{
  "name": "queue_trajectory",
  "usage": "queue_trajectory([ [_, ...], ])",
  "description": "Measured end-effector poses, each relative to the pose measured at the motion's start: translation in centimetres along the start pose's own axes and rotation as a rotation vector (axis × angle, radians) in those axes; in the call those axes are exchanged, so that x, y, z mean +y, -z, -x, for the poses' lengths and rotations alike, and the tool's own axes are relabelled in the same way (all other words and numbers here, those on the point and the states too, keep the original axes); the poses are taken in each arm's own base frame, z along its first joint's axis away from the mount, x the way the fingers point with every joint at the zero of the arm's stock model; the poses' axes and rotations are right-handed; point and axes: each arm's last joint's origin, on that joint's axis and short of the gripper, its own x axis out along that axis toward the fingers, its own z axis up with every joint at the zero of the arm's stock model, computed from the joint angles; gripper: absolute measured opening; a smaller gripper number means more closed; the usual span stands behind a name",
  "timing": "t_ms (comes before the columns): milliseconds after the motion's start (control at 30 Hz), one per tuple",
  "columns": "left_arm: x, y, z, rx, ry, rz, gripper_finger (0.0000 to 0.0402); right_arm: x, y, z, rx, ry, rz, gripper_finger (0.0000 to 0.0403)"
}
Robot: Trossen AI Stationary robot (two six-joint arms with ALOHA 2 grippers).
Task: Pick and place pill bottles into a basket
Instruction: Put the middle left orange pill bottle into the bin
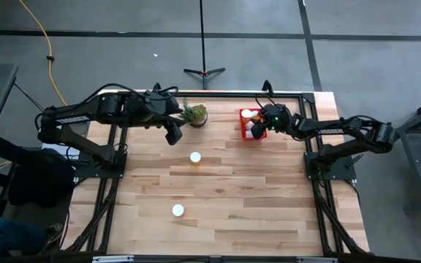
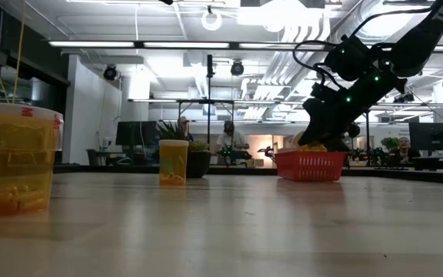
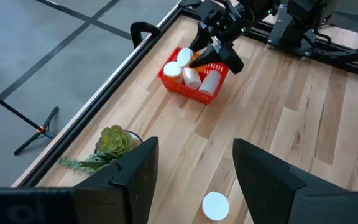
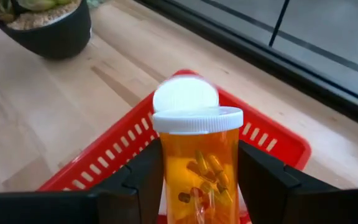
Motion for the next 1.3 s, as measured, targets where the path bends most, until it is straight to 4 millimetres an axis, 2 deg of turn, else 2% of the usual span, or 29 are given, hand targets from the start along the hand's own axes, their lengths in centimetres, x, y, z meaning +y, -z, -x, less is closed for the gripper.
queue_trajectory([
  [267, 0.0, 0.0, 0.0, 0.0, 0.0, 0.014, 0.0239, 0.9, 0.6, -0.6, -0.018, 0.095, -0.004, 0.0169],
  [767, 0.0, 0.0, 0.0, 0.0, 0.0, 0.014, 0.0239, 2.4, 1.5, -1.3, -0.022, 0.124, -0.057, 0.0174],
  [900, 0.0, 0.0, 0.0, 0.0, 0.0, 0.014, 0.0239, 2.5, 1.7, -1.2, -0.021, 0.146, -0.097, 0.0203],
  [1067, 0.0, 0.0, 0.0, 0.0, 0.0, 0.013, 0.0239, 2.4, 2.4, -1.2, 0.03, 0.143, -0.105, 0.0269],
  [1167, 0.0, 0.0, 0.0, 0.0, 0.0, 0.012, 0.0239, 2.7, 2.3, -1.3, 0.043, 0.076, -0.109, 0.0303],
  [1300, 0.0, 0.0, 0.0, 0.0, 0.0, 0.004, 0.0239, 2.8, 2.0, -1.3, 0.045, 0.042, -0.114, 0.0323],
])
